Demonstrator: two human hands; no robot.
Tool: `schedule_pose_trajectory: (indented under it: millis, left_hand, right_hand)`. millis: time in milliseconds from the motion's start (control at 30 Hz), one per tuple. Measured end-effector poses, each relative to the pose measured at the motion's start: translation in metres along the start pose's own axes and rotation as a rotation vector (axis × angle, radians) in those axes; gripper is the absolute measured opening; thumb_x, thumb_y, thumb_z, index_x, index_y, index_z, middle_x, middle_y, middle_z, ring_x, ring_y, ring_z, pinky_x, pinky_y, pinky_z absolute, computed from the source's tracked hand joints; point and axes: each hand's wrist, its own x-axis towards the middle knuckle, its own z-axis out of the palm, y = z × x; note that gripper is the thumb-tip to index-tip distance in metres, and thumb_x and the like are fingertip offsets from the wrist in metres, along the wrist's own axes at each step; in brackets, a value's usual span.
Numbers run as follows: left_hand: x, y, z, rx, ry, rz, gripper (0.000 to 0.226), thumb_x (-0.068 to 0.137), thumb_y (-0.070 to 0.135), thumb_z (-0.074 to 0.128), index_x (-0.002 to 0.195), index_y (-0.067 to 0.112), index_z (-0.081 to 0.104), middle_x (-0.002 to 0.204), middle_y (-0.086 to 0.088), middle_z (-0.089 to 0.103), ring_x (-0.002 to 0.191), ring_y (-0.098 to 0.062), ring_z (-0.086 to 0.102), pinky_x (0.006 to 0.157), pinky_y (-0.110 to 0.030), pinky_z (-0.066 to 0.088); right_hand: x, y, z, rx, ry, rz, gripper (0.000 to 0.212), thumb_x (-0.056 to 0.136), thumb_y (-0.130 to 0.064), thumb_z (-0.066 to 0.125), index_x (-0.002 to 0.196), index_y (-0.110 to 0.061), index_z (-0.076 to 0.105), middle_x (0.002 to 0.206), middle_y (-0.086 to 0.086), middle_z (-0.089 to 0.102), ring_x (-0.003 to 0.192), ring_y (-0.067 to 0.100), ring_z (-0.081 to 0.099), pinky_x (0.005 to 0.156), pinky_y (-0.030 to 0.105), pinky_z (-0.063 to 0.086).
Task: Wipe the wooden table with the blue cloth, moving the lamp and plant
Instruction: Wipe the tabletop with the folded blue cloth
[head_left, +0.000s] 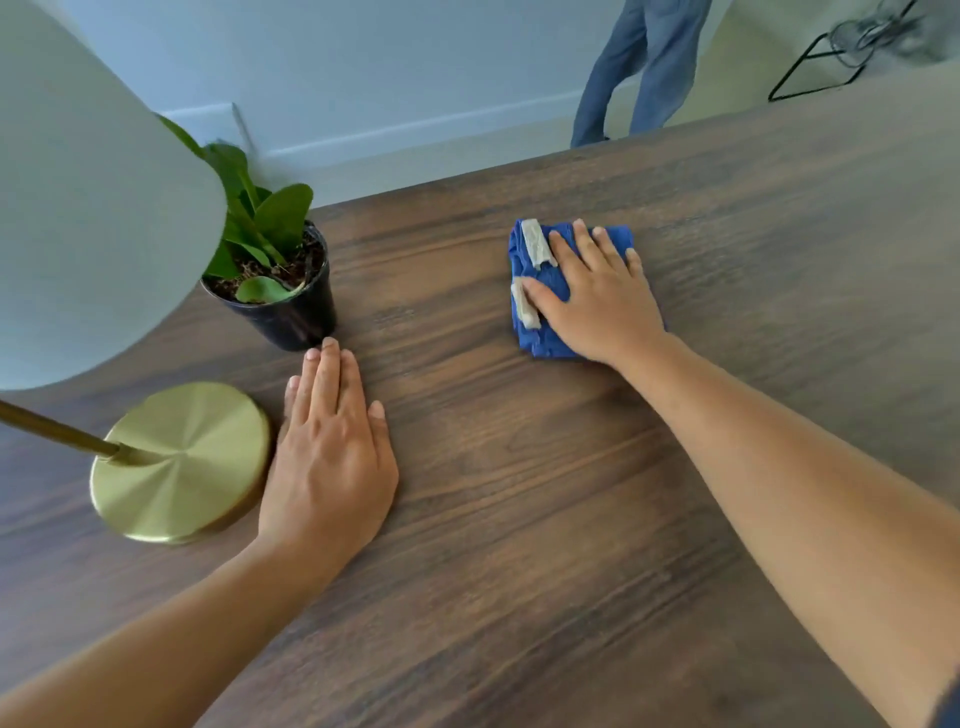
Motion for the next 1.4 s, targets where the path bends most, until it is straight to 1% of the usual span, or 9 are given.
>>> schedule_pose_trajectory:
  millis: [133,267,400,533,600,767,1000,1267,1400]
  left_hand:
    - [0.001,-0.002,0.005,0.006,0.063,-0.008,0.061,0.104,0.035,0.016,0.157,0.006,0.017,0.167,-0.005,0.005,0.153,-0.012,-0.003,0.123,-0.027,-0.006]
    - [0.002,-0.001,0.01,0.022,0.099,-0.015,0.065,0.1,0.037,0.021,0.155,0.003,0.025,0.165,-0.006,0.015,0.153,-0.014,0.006,0.12,-0.02,-0.008]
    - [0.002,-0.001,0.006,0.031,0.079,-0.009,0.063,0.102,0.036,0.021,0.156,0.004,0.023,0.166,-0.006,0.012,0.153,-0.014,0.004,0.121,-0.023,-0.006]
    - [0.001,0.002,0.001,0.019,0.043,-0.009,0.059,0.106,0.033,0.024,0.158,0.006,0.016,0.167,-0.004,0.004,0.153,-0.011,-0.004,0.12,-0.023,-0.01]
    - [0.001,0.003,-0.001,0.02,0.052,-0.02,0.059,0.106,0.032,0.026,0.158,0.005,0.016,0.167,-0.005,0.004,0.153,-0.012,-0.003,0.121,-0.025,-0.007]
    - [0.0,0.005,-0.002,0.007,0.058,-0.031,0.059,0.106,0.033,0.023,0.158,0.008,0.014,0.167,-0.003,0.003,0.153,-0.01,-0.005,0.121,-0.023,-0.009]
    - [0.0,0.004,-0.001,0.0,0.06,-0.037,0.058,0.106,0.03,0.026,0.158,0.007,0.014,0.167,-0.004,0.003,0.153,-0.011,-0.004,0.122,-0.025,-0.007]
    - [-0.002,0.004,0.0,-0.003,0.067,-0.044,0.057,0.107,0.03,0.026,0.158,0.007,0.015,0.167,-0.005,0.005,0.153,-0.012,-0.002,0.122,-0.024,-0.006]
    - [-0.003,0.005,-0.003,-0.043,0.059,-0.075,0.055,0.106,0.022,0.028,0.157,0.003,0.018,0.167,-0.008,0.009,0.153,-0.015,0.001,0.122,-0.024,-0.005]
  right_hand:
    - [0.123,-0.017,-0.003,0.012,-0.004,0.031,0.08,0.094,-0.073,0.018,0.159,-0.027,0.016,0.167,0.003,0.009,0.154,0.024,0.003,0.122,0.052,0.002]
    - [0.173,-0.034,0.001,-0.007,0.029,0.007,0.07,0.097,-0.065,0.019,0.153,-0.026,0.033,0.161,0.004,0.029,0.15,0.028,0.017,0.12,0.055,0.008]
    - [0.14,-0.05,0.0,0.012,-0.003,-0.108,0.061,0.103,-0.052,0.021,0.157,-0.024,0.025,0.166,0.002,0.016,0.153,0.026,0.01,0.121,0.053,0.007]
    - [0.05,-0.083,0.018,-0.03,0.014,-0.48,0.052,0.106,-0.038,0.028,0.154,-0.017,0.033,0.167,0.0,0.015,0.153,0.021,0.012,0.121,0.048,0.011]
    - [0.041,-0.083,0.02,0.028,-0.019,-0.567,0.051,0.107,-0.035,0.028,0.155,-0.017,0.032,0.166,-0.003,0.016,0.153,0.017,0.011,0.123,0.045,0.01]
    - [0.124,-0.096,0.001,0.137,0.009,-0.213,0.05,0.107,-0.024,0.029,0.155,-0.011,0.027,0.163,0.004,0.026,0.151,0.023,0.017,0.122,0.046,0.012]
    - [0.056,-0.124,0.025,0.215,-0.008,-0.592,0.053,0.106,-0.026,0.034,0.157,-0.015,0.026,0.163,0.004,0.026,0.152,0.013,0.016,0.122,0.036,0.011]
    - [0.088,-0.145,0.013,0.215,-0.098,-0.495,0.051,0.107,-0.029,0.032,0.157,-0.023,0.028,0.165,0.011,0.019,0.153,0.022,0.013,0.123,0.043,0.006]
    - [0.033,-0.115,0.014,0.33,-0.157,-0.53,0.048,0.106,-0.024,0.04,0.154,-0.025,0.036,0.165,0.003,0.02,0.153,0.014,0.01,0.122,0.034,-0.001]
